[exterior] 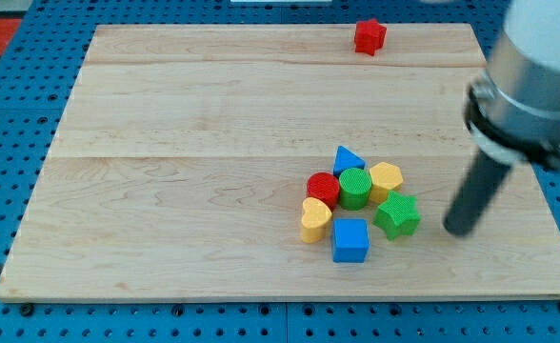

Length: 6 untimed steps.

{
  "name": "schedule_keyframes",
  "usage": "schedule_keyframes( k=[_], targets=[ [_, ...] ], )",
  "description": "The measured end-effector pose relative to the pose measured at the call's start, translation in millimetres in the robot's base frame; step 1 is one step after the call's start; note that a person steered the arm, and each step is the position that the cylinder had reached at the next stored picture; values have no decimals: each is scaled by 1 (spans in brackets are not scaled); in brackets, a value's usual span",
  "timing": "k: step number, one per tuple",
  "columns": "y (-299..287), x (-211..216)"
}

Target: Slide the cube at the bottom of the green circle

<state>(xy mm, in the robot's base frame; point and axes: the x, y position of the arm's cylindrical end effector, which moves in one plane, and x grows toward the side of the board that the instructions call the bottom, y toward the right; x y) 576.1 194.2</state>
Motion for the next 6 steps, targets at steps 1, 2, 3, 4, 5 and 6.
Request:
schedule_keyframes(
  k=[1, 2, 3, 4, 5, 6],
  targets=[
    [-46, 34],
    [-113, 35],
    [-142, 13],
    [-123, -11],
    [-118, -11],
    [-123, -7]
  ],
)
